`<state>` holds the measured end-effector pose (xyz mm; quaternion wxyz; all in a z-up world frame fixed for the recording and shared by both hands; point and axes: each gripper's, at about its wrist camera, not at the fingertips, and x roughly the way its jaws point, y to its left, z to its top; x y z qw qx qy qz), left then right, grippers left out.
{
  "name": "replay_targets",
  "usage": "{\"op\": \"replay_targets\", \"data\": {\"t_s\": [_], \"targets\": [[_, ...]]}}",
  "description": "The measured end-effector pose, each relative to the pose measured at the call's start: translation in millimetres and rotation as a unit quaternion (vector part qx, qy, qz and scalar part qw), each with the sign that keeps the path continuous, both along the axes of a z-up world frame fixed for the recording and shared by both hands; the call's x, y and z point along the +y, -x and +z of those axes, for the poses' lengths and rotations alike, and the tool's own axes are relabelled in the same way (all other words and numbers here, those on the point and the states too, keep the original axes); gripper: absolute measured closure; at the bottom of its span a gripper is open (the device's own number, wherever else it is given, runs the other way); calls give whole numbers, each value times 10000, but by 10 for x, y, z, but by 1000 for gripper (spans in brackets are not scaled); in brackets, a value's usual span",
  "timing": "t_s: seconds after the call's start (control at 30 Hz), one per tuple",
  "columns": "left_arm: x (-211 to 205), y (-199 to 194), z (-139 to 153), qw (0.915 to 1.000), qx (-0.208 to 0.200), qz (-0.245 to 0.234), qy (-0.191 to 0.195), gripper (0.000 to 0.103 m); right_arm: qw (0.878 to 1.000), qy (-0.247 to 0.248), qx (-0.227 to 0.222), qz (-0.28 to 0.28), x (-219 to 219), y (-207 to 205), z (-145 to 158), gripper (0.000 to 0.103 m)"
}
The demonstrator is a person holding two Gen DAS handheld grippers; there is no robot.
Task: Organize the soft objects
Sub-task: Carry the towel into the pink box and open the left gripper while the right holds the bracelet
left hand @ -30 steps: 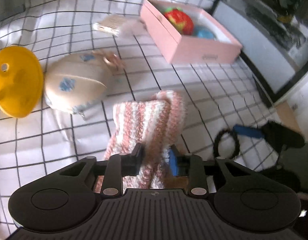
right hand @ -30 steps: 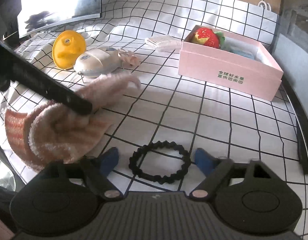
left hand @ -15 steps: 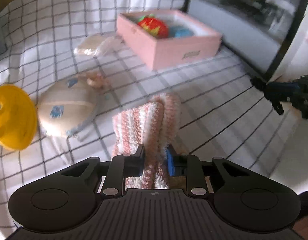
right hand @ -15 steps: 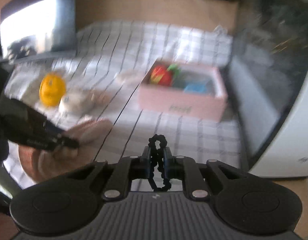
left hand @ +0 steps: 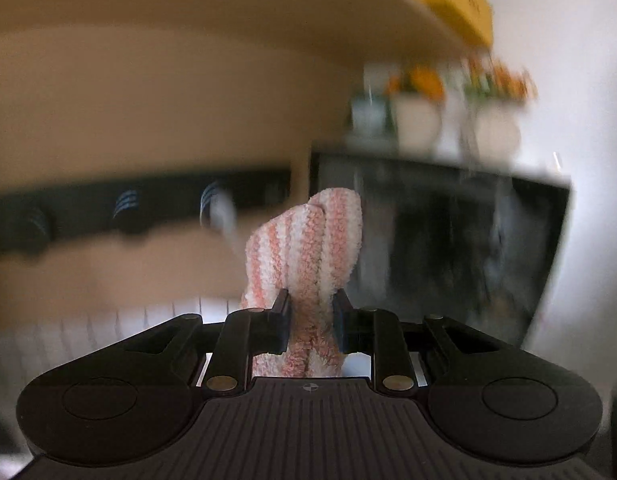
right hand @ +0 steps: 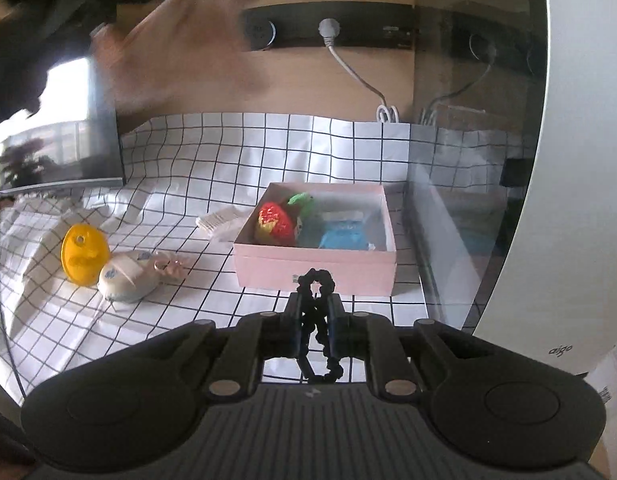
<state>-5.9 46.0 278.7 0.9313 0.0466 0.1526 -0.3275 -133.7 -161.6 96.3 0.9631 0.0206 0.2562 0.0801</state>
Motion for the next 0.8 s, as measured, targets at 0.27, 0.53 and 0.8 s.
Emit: {"op": "replay_targets", "data": {"t_s": [0.27,0.53,0.8], "targets": [[-617,-1066,-299,9945,-353,181,974,77,9992,-126,356,-98,-71,-51,-156,90],[-944,-1889,-1769,9708,2117,750,840,70,9957,-135,896,-191,-190,-130,-354,90],[-1037,-1957,-1906,9651,2480,767,350,69,9968,-35,792,39,-122,-306,-321,90]]}}
